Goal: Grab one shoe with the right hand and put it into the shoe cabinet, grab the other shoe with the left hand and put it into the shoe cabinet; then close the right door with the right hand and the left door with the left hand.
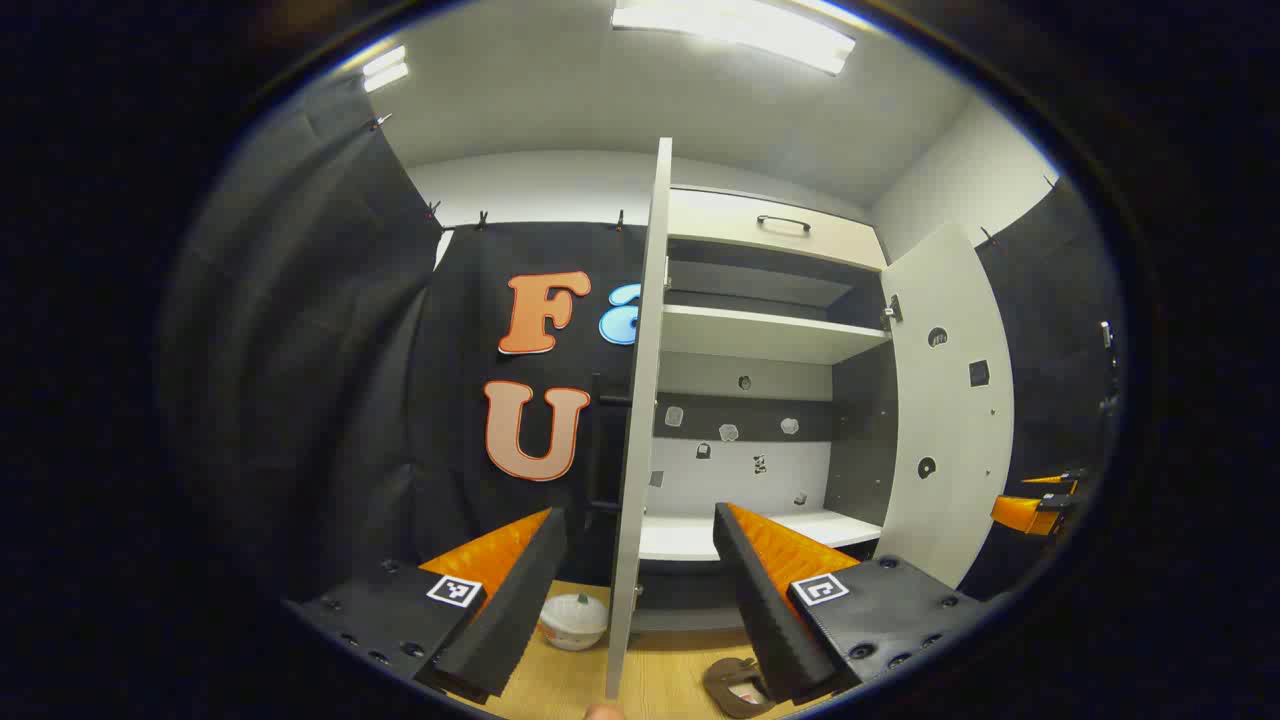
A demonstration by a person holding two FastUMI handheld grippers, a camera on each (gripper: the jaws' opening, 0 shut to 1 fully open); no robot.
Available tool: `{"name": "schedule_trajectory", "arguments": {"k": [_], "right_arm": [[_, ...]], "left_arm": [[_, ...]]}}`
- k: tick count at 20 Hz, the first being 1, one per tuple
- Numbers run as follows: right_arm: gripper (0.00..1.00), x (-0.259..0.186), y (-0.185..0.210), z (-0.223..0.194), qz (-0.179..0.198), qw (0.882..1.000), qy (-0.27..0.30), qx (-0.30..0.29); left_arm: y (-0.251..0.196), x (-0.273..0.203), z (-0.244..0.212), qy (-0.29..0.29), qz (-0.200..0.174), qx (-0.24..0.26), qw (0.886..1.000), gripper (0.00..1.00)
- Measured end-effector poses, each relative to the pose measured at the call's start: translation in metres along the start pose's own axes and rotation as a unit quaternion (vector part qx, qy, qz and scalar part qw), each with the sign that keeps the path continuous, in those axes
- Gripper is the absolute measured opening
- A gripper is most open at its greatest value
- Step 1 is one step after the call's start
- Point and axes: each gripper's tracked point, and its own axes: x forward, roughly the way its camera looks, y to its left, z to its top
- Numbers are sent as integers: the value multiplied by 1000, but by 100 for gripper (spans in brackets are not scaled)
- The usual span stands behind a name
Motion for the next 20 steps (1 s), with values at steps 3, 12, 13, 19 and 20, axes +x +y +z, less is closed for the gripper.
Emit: {"name": "schedule_trajectory", "arguments": {"k": [3, 12, 13, 19, 20], "right_arm": [[94, 1, -1, 3, 1, 1000, -1, -5], [94, 7, 0, 12, 6, 1000, 1, 7], [94, 7, 2, 11, 8, 1000, 2, 9], [94, 11, 17, 5, 25, 1000, 11, 1], [94, 12, 19, 3, 27, 1000, 14, 0]], "left_arm": [[-5, 3, 6, -4, -3, 6, 1000, 96], [-14, 8, 10, -4, -16, 11, 1000, 96], [-16, 8, 9, -2, -18, 12, 1000, 96], [-13, 8, 10, -4, -20, 6, 1000, 96], [-14, 8, 10, -4, -21, 5, 1000, 96]]}}
